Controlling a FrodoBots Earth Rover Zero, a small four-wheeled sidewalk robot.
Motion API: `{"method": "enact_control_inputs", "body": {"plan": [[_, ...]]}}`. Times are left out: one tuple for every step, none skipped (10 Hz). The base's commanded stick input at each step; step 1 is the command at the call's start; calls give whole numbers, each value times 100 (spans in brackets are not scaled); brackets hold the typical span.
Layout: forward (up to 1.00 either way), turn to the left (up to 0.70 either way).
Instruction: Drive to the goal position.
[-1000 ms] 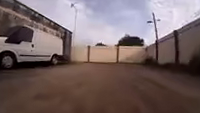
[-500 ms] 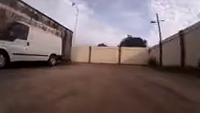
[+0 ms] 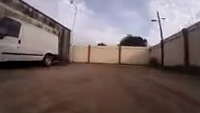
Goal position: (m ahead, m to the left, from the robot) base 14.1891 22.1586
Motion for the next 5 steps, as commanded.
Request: {"method": "enact_control_inputs", "body": {"plan": [[100,0],[100,0],[100,0],[100,0],[100,0]]}}
